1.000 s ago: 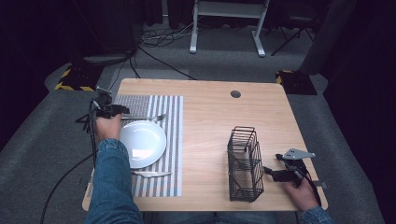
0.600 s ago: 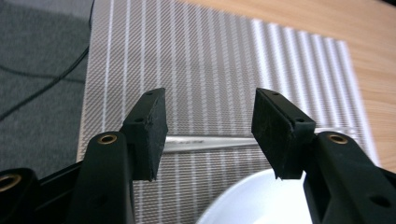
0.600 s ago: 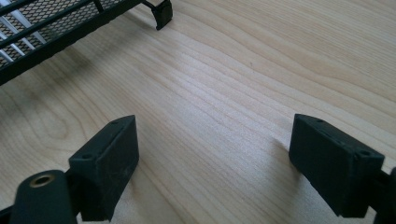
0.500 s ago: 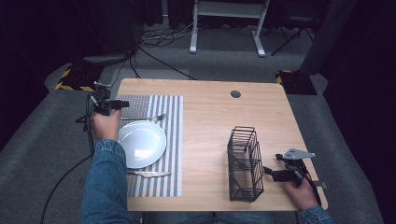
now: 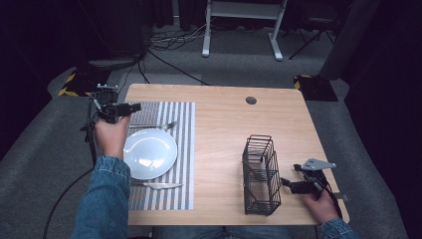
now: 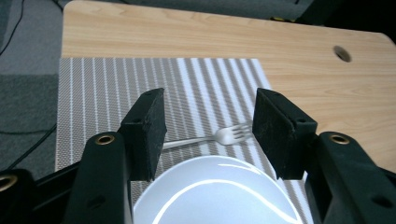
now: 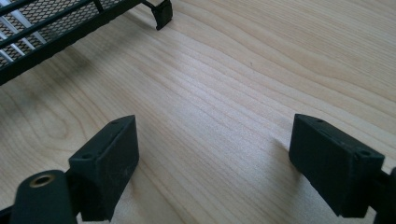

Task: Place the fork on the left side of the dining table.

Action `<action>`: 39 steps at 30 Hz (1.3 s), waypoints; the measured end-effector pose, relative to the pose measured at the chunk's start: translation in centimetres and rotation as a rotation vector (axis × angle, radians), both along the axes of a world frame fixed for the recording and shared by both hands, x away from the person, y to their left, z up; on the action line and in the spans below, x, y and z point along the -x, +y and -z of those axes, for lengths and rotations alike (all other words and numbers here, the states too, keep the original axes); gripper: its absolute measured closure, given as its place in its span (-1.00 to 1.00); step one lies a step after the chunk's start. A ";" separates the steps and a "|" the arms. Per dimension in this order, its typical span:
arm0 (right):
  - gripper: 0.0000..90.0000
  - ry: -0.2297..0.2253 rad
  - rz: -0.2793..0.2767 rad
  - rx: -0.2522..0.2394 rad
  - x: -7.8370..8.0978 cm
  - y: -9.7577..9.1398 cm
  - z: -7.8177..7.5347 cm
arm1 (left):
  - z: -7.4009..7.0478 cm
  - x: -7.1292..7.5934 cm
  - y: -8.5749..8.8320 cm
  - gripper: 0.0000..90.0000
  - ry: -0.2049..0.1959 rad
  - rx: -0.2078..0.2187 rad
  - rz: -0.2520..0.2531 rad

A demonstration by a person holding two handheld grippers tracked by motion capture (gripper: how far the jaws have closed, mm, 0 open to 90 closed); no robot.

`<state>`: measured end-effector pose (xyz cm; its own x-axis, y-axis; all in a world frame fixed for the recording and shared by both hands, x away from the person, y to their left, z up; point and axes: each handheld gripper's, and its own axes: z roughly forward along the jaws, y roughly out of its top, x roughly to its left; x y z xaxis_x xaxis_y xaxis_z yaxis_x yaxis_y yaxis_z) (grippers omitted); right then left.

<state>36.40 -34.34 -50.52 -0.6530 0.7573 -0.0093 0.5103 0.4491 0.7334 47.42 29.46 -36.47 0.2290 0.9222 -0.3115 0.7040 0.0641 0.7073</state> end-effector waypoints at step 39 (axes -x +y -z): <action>-0.64 0.000 0.001 0.000 0.0 0.0 0.0 | -2.6 15.5 -8.3 -0.17 -0.263 0.047 0.327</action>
